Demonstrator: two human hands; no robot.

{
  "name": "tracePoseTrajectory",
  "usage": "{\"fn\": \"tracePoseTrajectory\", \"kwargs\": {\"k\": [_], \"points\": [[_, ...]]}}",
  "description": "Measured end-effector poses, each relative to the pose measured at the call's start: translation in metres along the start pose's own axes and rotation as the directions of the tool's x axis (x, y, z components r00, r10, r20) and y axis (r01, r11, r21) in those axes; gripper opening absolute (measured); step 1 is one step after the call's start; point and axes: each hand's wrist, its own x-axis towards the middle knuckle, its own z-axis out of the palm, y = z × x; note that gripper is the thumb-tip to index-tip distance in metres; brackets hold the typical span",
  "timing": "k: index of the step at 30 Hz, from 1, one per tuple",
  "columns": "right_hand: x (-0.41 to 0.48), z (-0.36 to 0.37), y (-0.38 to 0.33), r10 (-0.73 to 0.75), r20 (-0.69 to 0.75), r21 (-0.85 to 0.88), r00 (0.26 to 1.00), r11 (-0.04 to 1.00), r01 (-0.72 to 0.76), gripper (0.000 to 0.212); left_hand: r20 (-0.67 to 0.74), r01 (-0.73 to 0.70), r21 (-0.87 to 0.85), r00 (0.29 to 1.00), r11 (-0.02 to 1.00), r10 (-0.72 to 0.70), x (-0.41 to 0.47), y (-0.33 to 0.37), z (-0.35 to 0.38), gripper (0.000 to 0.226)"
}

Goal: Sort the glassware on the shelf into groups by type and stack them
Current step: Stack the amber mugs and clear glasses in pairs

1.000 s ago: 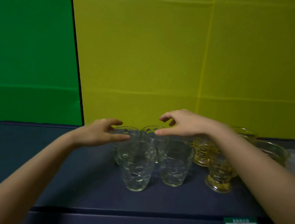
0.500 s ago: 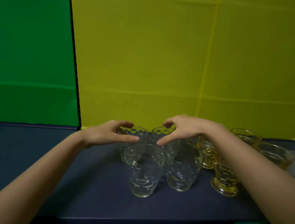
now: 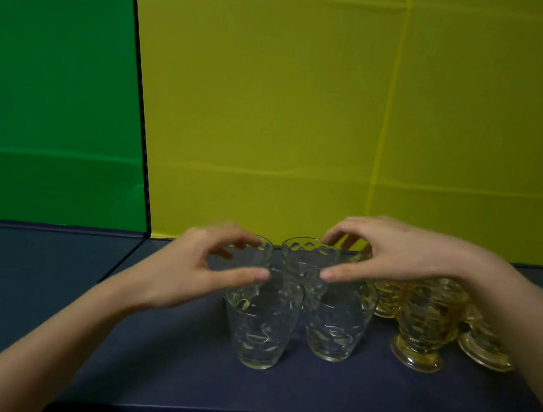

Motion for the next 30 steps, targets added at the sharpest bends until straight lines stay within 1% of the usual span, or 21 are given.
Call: {"fn": "tracePoseTrajectory", "kwargs": {"k": [2,4,6,9,12,15,18,22,24,27,30], "points": [[-0.011,0.002,-0.002,0.012,0.039,-0.074,0.999,0.997,-0.009,0.087,0.039,-0.038,0.103,0.999,0.994,0.034,-0.007,0.008,0.008,0.065],[-0.017,0.007,-0.003,0.03,0.058,-0.136,0.998,0.99,-0.022,0.096,0.059,-0.047,0.138,0.998,0.989,0.039,-0.011,0.013,0.014,0.072],[-0.019,0.01,-0.003,0.045,0.056,-0.19,0.997,0.981,-0.034,0.101,0.06,-0.027,0.15,0.998,0.988,0.018,-0.013,0.017,0.018,0.078],[-0.019,0.014,-0.004,0.059,0.047,-0.232,0.997,0.972,-0.046,0.097,0.049,0.022,0.166,0.998,0.986,-0.031,-0.012,0.021,0.02,0.087],[-0.019,0.015,-0.005,0.065,0.047,-0.234,0.997,0.971,-0.052,0.094,0.041,0.082,0.149,0.995,0.985,-0.089,-0.013,0.023,0.022,0.088],[-0.018,0.016,-0.005,0.054,0.047,-0.207,0.997,0.977,-0.043,0.091,0.04,0.138,0.076,0.989,0.988,-0.141,-0.015,0.021,0.021,0.082],[-0.02,0.017,-0.006,0.023,0.024,-0.161,0.999,0.987,-0.019,0.085,0.033,0.126,-0.001,0.992,0.992,-0.126,-0.02,0.021,0.016,0.076],[-0.022,0.008,-0.008,-0.013,0.009,-0.094,1.0,0.995,0.014,0.081,-0.049,0.092,-0.027,0.994,0.995,-0.093,-0.021,0.029,-0.006,0.076],[-0.02,-0.004,-0.009,-0.018,-0.034,-0.061,0.999,0.998,0.016,0.086,-0.104,0.076,-0.06,0.991,0.995,-0.082,-0.014,0.034,-0.021,0.076],[-0.01,-0.024,-0.009,-0.004,-0.129,0.051,0.992,0.999,0.01,0.097,-0.192,0.068,-0.092,0.978,0.993,-0.084,0.005,0.038,-0.037,0.075],[0.005,-0.036,-0.007,0.014,-0.237,0.1,0.971,0.995,0.01,0.098,-0.245,0.103,-0.089,0.962,0.991,-0.122,0.025,0.035,-0.043,0.081]]}}
